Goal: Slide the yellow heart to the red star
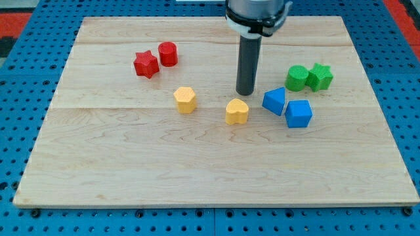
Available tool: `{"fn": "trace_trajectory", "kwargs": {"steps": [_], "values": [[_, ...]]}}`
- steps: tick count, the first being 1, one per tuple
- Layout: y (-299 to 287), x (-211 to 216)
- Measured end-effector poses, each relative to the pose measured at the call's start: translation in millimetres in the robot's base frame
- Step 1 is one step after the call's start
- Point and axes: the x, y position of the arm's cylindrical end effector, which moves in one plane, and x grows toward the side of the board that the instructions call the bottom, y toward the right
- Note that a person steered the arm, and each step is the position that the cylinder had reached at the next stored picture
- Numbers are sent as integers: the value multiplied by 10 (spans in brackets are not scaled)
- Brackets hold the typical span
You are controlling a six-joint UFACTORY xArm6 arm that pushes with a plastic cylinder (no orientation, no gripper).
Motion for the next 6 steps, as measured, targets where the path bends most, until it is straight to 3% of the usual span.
{"fn": "trace_trajectory", "kwargs": {"steps": [3,4,5,6], "values": [[142,726],[-393,541],[-679,55],[-676,-62]]}}
